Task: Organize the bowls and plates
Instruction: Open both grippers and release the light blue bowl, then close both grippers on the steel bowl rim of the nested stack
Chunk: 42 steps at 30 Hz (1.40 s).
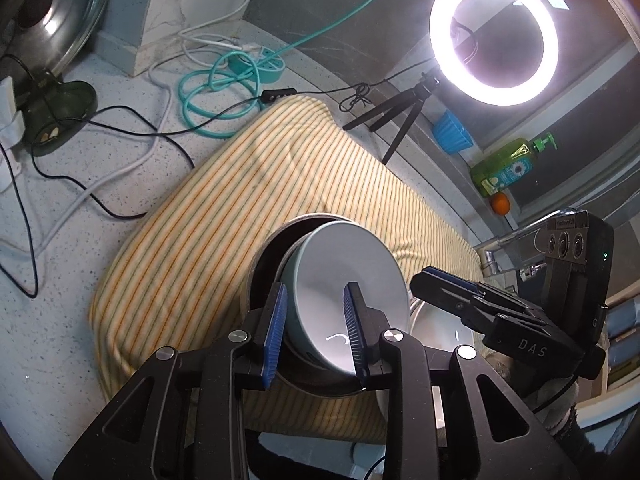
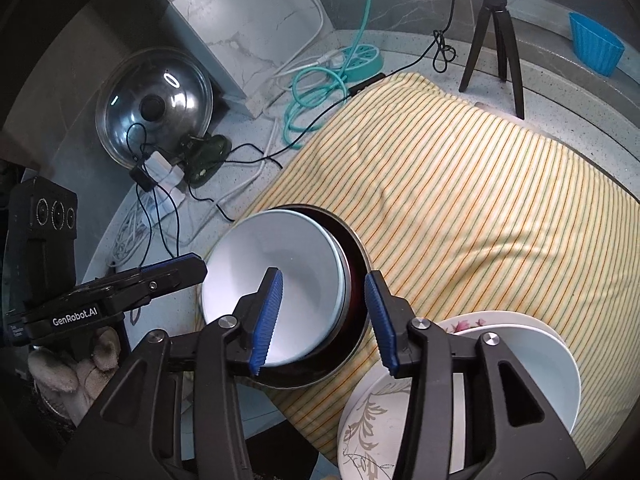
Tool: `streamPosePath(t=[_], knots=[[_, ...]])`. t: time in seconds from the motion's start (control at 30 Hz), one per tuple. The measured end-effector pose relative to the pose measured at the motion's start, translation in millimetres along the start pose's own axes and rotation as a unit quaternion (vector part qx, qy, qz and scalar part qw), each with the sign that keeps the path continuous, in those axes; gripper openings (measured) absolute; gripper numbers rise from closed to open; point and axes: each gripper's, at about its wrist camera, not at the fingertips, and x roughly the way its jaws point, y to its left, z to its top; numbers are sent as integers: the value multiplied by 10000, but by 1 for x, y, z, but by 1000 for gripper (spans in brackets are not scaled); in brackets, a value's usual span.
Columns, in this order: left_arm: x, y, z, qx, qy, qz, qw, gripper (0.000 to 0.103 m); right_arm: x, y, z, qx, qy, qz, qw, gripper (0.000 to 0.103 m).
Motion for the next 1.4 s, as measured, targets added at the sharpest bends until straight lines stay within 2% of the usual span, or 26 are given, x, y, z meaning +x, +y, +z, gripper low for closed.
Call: streamPosePath(t=[0.17, 0.43, 0.63, 0.87, 1.07, 1.13, 1.4], knots=[[-6, 12, 3, -81, -64, 18, 9999, 28, -12, -11, -2, 239, -139, -4, 9996, 50], [-5, 40, -4, -233, 50, 160, 9996, 28, -30, -40, -19, 845, -292, -39, 9960, 51], [0, 46, -10, -328, 163, 30, 9993, 28, -36, -51, -34, 1196, -383, -79, 9921, 51], [10, 42, -7, -175, 291, -94, 9994, 28, -25, -45, -45, 1320, -286, -16, 9908, 51], [17, 42, -2, -47, 398, -159, 9991, 26, -13, -37, -45, 1284, -204, -97, 9915, 40], [19, 42, -2, 2, 431, -167, 9989, 25, -9, -38, -45, 1364, -170, -56, 9905, 33], [22, 45, 4, 113, 505, -163, 9985, 24, 8, -37, -45, 1468, -54, -34, 9891, 25]])
